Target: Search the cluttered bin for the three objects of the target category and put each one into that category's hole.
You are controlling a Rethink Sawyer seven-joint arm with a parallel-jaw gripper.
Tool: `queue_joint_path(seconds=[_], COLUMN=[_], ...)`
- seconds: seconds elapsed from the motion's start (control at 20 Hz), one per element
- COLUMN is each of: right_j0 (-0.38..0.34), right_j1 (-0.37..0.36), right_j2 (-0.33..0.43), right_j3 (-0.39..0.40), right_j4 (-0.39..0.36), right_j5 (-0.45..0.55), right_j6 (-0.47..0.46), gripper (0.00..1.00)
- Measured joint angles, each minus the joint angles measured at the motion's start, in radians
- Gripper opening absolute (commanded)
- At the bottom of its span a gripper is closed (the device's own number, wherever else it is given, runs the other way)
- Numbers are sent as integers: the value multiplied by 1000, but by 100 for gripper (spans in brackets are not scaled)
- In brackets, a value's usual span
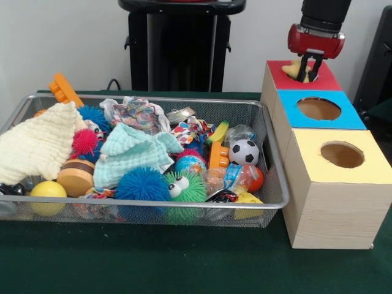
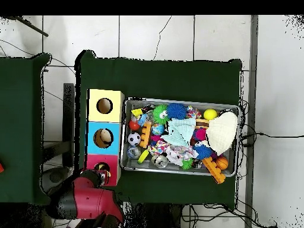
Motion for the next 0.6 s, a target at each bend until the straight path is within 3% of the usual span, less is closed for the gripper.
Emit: queue_joint_path(seconds=[0.15, 0.2, 0.6], right_j0=[0, 0, -2], right_j1=[0, 0, 1], right_j2=[0, 0, -2], right_j3=[0, 0, 1], right_j4=[0, 0, 0], right_j5=[0, 0, 1], right_j6=[0, 0, 0], gripper=[0, 100, 100])
